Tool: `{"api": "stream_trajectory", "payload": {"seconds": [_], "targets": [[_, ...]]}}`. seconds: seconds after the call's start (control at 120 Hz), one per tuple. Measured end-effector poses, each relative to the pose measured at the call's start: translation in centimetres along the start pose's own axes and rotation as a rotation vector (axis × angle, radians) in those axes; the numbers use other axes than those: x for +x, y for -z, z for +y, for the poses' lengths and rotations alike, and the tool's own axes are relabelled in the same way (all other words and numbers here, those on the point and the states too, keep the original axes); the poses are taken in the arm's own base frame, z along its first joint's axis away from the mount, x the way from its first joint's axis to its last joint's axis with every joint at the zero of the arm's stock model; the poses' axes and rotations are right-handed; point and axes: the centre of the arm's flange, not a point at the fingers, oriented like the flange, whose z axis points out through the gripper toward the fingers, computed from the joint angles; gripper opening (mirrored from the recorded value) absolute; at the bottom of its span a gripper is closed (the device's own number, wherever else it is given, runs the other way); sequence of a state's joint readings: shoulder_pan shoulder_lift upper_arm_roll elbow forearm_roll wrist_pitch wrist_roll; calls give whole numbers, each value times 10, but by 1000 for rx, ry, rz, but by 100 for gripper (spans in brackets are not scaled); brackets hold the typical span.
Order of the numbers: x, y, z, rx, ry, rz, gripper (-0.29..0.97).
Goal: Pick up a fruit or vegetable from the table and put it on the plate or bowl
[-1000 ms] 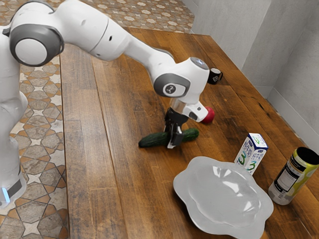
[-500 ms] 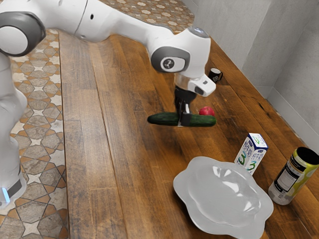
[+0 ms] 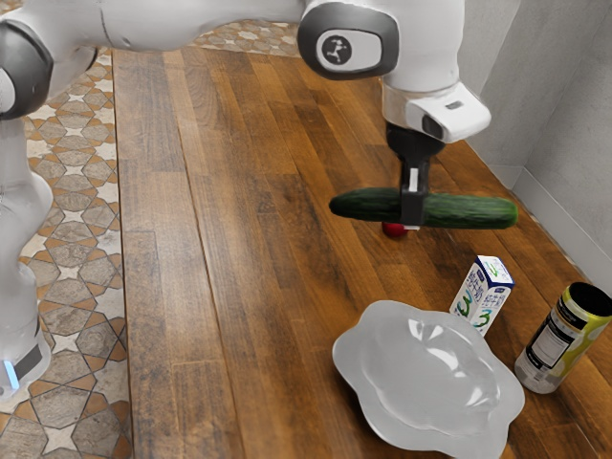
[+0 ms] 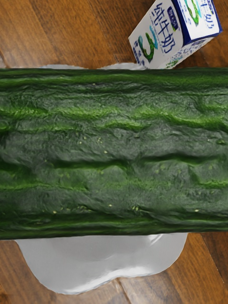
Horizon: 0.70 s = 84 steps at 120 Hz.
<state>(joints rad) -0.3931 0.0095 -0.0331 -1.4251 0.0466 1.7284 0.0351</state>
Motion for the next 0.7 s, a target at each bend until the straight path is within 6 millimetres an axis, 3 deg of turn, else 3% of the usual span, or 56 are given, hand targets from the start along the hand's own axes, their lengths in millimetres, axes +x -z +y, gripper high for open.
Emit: {"api": "stream_trajectory", "payload": {"seconds": [0.108,0.167,0.292,0.417,0.533,0.7], "targets": [[26,-35,77,-49,-127,-26,19],[44,-61,94,-70,-150,-37,18],[62,-111,93,-82,-144,-71,18],[68,-152,76,-60,-119,-112,17],[70,-170,51,-34,-87,-131,17],[71,-179,45,-30,-87,-136,17]]}}
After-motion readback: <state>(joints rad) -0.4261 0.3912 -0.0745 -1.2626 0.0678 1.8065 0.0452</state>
